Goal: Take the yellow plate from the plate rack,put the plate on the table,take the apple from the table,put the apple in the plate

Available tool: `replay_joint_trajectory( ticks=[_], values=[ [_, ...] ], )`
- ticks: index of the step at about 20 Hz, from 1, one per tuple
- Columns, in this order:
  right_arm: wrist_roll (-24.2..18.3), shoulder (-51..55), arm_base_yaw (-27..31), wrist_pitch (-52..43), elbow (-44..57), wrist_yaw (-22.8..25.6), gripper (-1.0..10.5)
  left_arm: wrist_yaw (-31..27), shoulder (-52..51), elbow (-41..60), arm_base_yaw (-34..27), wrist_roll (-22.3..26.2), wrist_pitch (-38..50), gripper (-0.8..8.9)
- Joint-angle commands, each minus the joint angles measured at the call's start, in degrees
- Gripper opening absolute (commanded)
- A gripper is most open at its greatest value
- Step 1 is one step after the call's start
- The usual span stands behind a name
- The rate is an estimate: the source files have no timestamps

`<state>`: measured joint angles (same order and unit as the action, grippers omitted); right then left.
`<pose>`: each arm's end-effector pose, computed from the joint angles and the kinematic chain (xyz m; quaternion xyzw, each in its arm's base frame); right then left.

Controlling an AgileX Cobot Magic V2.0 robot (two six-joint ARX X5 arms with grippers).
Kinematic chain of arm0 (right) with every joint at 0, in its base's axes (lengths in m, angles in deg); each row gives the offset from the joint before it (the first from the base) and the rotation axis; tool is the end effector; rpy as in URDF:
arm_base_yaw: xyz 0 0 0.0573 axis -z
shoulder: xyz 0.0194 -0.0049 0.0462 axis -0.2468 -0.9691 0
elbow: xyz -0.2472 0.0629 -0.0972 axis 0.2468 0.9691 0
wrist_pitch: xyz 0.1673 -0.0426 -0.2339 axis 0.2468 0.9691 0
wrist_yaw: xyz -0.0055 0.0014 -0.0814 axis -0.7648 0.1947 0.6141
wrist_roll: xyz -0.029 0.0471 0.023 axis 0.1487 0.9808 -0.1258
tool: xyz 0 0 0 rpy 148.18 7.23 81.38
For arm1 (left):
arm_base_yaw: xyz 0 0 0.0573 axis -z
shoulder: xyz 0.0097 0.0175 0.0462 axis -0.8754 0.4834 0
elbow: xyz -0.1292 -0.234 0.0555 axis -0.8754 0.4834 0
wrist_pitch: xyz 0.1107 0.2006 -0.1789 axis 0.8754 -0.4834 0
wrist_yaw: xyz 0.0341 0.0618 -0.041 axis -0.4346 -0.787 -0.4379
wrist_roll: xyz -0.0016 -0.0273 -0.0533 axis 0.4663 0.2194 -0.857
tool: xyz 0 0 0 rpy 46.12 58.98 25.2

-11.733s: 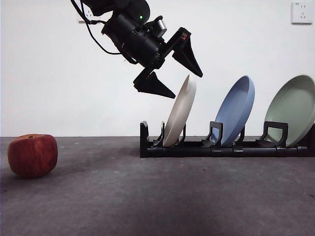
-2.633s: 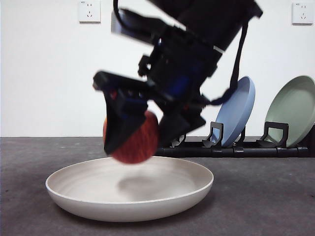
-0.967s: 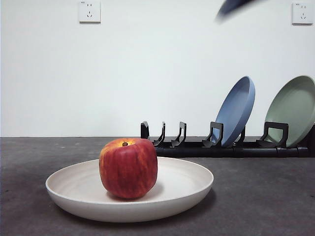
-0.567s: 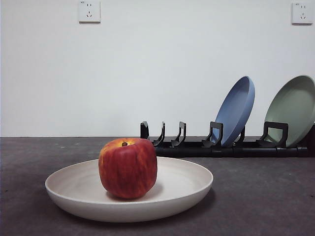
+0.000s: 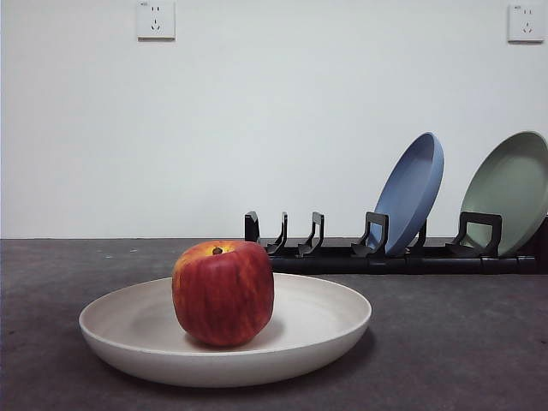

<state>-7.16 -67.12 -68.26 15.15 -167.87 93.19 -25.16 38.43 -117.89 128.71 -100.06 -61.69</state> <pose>0.0698 0.0817 0.4428 -0.0992 0.3369 0.2956 0.8884 0.0567 -0.1242 0.4288 0.0824 0.3938 -0.3918 0.8274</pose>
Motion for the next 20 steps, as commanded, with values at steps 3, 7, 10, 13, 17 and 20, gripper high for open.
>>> replay_joint_trajectory(
  ticks=[3, 7, 10, 13, 17, 20],
  values=[
    [0.5, -0.1, 0.0, 1.0, -0.2, 1.0, 0.0, -1.6, 0.0, 1.6, -6.8, 17.9, 2.1, -0.04],
    [0.5, -0.1, 0.0, 1.1, -0.2, 1.2, 0.0, 2.6, -5.3, 15.7, -22.5, 33.6, 25.4, -0.04],
    [0.5, -0.1, 0.0, 1.1, -0.2, 1.2, 0.0, 3.6, -12.6, 34.8, -36.2, 31.9, 51.6, -0.03],
    [0.5, -0.1, 0.0, 1.1, -0.2, 1.2, 0.0, 3.7, -21.9, 53.5, -48.8, 22.8, 72.0, -0.04],
    [0.5, -0.1, 0.0, 1.1, -0.2, 1.2, 0.0, 3.1, -36.3, 68.2, -62.1, 15.1, 72.3, -0.03],
    [0.5, -0.1, 0.0, 1.1, -0.2, 1.2, 0.0, 3.1, -42.2, 73.6, -67.2, 15.4, 69.7, -0.03]
  ],
)
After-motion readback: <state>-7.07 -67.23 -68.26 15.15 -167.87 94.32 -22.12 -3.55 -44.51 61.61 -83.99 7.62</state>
